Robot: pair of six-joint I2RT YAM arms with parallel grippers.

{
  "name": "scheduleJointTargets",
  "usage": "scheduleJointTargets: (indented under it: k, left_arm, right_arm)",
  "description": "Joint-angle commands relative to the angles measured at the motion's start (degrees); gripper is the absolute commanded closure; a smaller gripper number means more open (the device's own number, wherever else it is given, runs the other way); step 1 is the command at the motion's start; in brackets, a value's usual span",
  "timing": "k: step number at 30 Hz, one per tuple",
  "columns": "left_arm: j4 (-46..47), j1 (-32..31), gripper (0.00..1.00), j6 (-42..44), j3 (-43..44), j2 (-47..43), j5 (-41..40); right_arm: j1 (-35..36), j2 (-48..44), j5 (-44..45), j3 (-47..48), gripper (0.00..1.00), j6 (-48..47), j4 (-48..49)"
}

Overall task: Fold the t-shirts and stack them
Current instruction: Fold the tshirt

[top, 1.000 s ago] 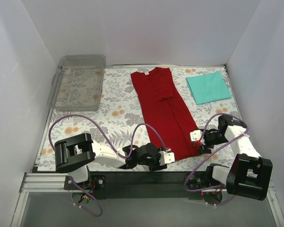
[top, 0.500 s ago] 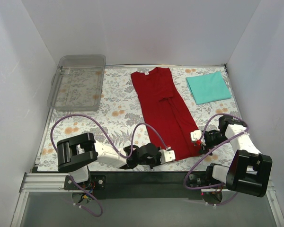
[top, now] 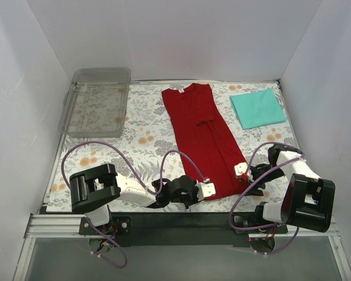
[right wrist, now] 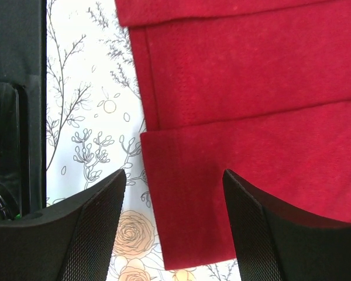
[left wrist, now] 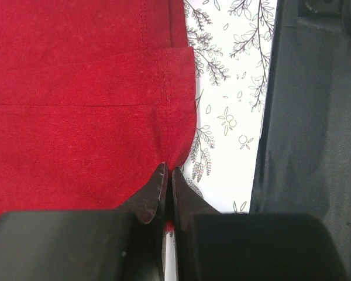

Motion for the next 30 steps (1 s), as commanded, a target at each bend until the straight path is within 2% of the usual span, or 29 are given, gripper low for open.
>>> scheduleJointTargets:
  k: [1,10,13,14,21,24,30]
  left_arm:
    - [0.05,0.78,1.0,-1.46,-1.34,-2.36,1.63]
    - [1.63,1.66,1.0,-4.01,-2.13,-2.98,3.47]
    - [2.24,1.66,1.0,-4.8,-2.13,-2.81,3.91]
    - [2.59,1.66,1.0,-4.98,-2.13,-2.89,4.18]
    - [3.56,1.75,1.0,-6.21,-1.69,-2.72,5.58]
    - [3.3,1.84,1.0,-6.38,-1.25,-2.98,6.11]
    - [2.16,4.29,1.0,-6.73,-1.86,-7.63,9.09]
  right_arm:
    - [0.06,0.27,1.93,-1.16,0.38,-12.45,0.29]
    - [1.82,1.24,5.09,-5.2,0.43,-9.64,8.97]
    - [2.35,0.97,6.06,-6.43,0.49,-8.68,11.45]
    - [2.35,0.89,6.24,-7.04,0.56,-8.67,12.76]
    - [2.35,-1.04,5.01,-8.2,0.85,-7.09,15.23]
    - [2.35,-2.63,3.7,-6.88,0.9,-5.08,14.71]
    - [2.35,-5.27,-0.35,0.22,0.94,-1.91,8.92]
